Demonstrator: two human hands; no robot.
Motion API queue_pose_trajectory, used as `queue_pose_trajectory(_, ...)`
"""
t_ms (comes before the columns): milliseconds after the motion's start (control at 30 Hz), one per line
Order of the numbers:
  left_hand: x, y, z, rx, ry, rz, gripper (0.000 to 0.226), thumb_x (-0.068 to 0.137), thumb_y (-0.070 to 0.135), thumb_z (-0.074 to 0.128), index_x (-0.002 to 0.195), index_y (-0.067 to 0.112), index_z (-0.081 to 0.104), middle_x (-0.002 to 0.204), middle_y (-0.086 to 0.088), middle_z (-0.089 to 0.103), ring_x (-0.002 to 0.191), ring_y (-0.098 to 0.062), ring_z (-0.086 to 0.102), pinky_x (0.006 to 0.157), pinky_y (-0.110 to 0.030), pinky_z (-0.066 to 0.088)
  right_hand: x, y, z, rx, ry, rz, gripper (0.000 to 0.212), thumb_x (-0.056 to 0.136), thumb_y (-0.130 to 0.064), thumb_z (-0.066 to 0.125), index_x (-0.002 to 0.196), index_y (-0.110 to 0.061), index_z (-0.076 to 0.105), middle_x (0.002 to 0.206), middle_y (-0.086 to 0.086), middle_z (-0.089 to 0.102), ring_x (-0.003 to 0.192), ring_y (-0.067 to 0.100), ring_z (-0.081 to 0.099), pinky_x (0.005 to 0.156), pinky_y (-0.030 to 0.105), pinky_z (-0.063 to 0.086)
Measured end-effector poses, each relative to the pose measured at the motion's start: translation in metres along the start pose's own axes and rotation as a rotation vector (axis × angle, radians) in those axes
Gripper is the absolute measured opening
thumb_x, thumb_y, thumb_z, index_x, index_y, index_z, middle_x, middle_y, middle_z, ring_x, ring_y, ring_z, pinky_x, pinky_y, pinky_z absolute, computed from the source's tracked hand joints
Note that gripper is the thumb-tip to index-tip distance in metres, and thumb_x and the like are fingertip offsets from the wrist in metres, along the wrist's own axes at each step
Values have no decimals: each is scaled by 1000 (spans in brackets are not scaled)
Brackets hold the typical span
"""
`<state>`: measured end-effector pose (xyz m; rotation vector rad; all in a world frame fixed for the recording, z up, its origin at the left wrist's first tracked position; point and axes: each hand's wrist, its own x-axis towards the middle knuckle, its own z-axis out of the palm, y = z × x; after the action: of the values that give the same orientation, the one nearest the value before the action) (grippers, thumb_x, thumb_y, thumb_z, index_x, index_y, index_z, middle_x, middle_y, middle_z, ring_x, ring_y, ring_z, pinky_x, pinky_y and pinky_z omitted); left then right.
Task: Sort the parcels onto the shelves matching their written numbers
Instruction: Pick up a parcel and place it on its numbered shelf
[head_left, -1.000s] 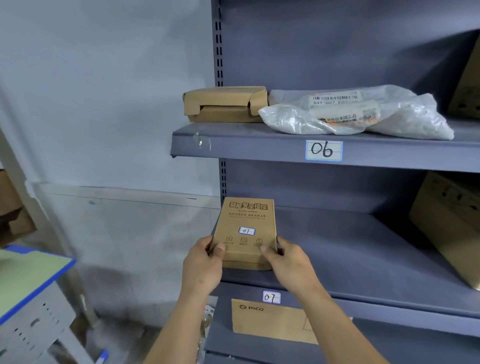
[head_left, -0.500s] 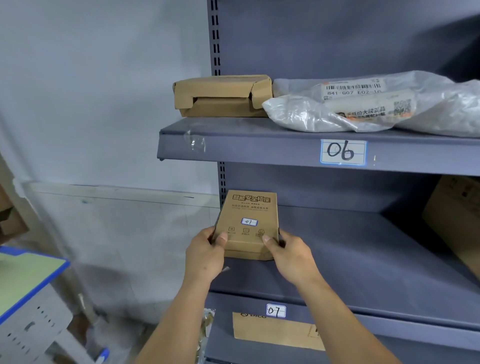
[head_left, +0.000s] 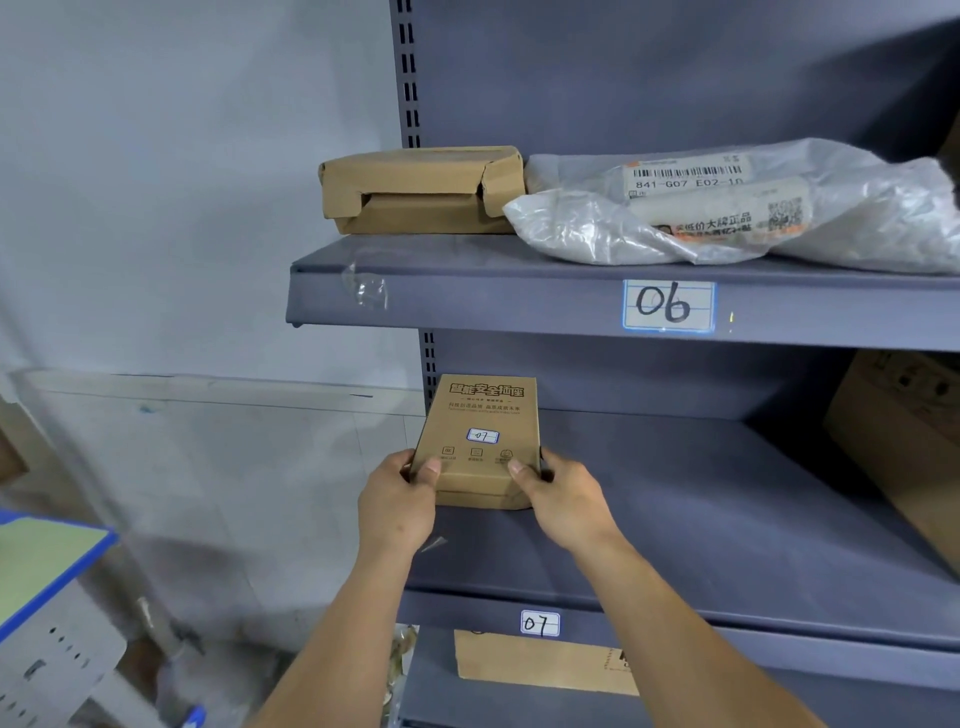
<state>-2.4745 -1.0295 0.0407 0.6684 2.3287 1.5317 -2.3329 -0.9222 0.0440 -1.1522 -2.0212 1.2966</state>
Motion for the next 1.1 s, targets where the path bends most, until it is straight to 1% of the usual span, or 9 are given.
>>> queue_pose_trajectory(167,-12,1,-7,6,-18,-8,29,101,35,52,120,16,64,105,4,67,96,-19,61,82,-28,45,-12,-3,-1,29,-6,4,29,102,-41,52,124,-27,64,111,-14,67,103,8,59,71,15,42)
queue_pose_trajectory(267,-25,0,-15,-20,-56,-34,24,101,29,54,122,17,55,110,7,60,89,-8,58,67,-10,48,-24,-4,0,19,7,-4,32,102,-40,52,131,-26,59,117,-12,64,108,10,57,81,21,42)
queue_pose_trajectory(400,-48,-2,-27,23,-42,-48,56,99,34,57,147,12,40,140,-6,54,126,-26,53,99,-31,41,-49,-2,-3,-69,34,12,48,103,-38,50,145,-14,46,124,1,58,113,18,55,88,25,38)
queue_pose_trajectory(500,-70,-7,-31,51,-38,6,45,99,28,58,139,11,47,111,2,64,113,-23,56,87,-27,39,-75,2,-7,-96,66,38,58,103,-39,51,153,-16,35,142,4,55,122,20,55,90,23,39)
queue_pose_trajectory(600,-96,-13,-31,108,-64,76,45,98,28,59,140,15,51,128,-2,62,121,-23,56,97,-30,42,-103,6,-12,-151,105,29,52,103,-36,51,151,-20,39,131,5,62,97,17,59,75,20,42)
queue_pose_trajectory(733,-127,-23,-24,138,-152,177,41,97,28,59,137,20,55,141,2,55,124,-16,56,100,-23,38,-142,15,-16,-196,156,29,42,103,-34,52,141,-16,52,120,3,66,103,18,59,89,29,46)
queue_pose_trajectory(833,-150,-25,-14,186,-215,236,38,97,26,59,135,20,58,137,1,59,123,-17,56,99,-22,37,-164,34,-21,-307,185,57,43,102,-38,52,142,-21,52,136,1,61,123,24,55,98,31,44)
queue_pose_trajectory(967,-185,-21,3,281,-376,293,41,98,28,56,138,22,55,137,1,59,123,-19,55,94,-22,38,-194,62,-37,-416,161,86,41,101,-35,53,139,-21,55,130,5,61,122,27,54,93,32,45)
queue_pose_trajectory(1100,-217,-9,26,423,-525,418,43,100,35,54,140,20,52,139,0,58,128,-21,52,99,-28,40,-220,90,-65,-512,166,138,49,100,-43,50,139,-13,54,136,6,58,131,30,48,102,35,42)
